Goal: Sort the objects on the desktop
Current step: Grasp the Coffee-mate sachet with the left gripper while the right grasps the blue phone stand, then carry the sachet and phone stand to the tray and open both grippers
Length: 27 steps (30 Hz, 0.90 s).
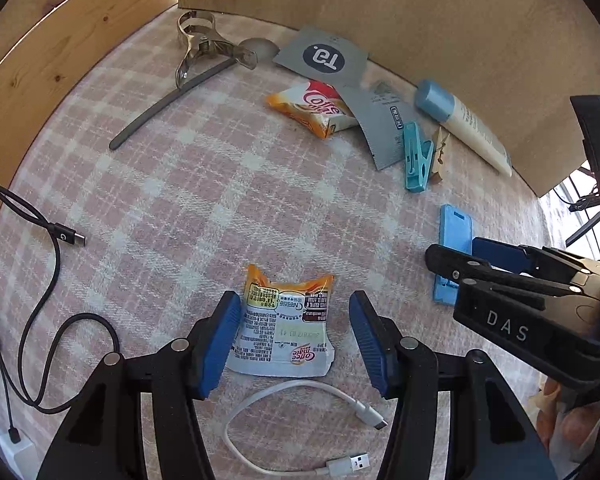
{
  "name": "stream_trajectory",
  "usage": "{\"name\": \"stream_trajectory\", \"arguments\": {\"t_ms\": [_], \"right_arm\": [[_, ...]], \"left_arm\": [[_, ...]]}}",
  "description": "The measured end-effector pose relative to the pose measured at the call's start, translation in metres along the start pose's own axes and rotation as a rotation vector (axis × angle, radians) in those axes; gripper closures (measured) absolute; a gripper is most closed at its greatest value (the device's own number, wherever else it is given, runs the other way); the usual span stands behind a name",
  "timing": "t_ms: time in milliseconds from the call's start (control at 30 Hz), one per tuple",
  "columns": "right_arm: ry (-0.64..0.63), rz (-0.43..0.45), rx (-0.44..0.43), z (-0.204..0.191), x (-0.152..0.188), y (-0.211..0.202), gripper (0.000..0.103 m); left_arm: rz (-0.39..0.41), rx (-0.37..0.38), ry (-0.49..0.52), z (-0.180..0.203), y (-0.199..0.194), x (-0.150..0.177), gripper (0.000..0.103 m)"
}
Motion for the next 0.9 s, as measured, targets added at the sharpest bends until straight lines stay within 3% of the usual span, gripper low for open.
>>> {"name": "stream_trajectory", "arguments": {"t_ms": [100,233,600,867,900], "right_arm": [[-0.013,-0.004,-0.021,0.006,0.004,-0.004,0.067],[-0.032,0.0,-0.025,0.011,0.008,-0.008,0.067],[0.045,0.062,-0.159,0.026,0.03,-0.045,0.068],[0.073,0.147,-0.19,0.092,0.085,-0.093,0.068],[0.088,0.154,-0.191,0.096,0.087,-0.09,0.068]], "left_arm": [[0.026,-0.045,0.027,0.002,0.001,0.004,0.062],[0.029,-0.025,0.005,-0.002,0.001,0.007,0.069],[0.026,0.06,-0.07,-0.008,-0.01,0.028,0.072],[0.077,0.114,0.037,0.04,-0.047,0.051,0.074],[0.085,0.118,0.055,0.039,-0.049,0.03,0.074]]}}
Point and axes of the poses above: each gripper's, at about its wrist camera, not at the fingertips, and y roughly the way its jaws point, z to its right, x to its underside, the point moved 4 cm from there along y, roughly the way its jaws point, and after that the axes turned 4 degrees about -y, right-handed, at the moved point
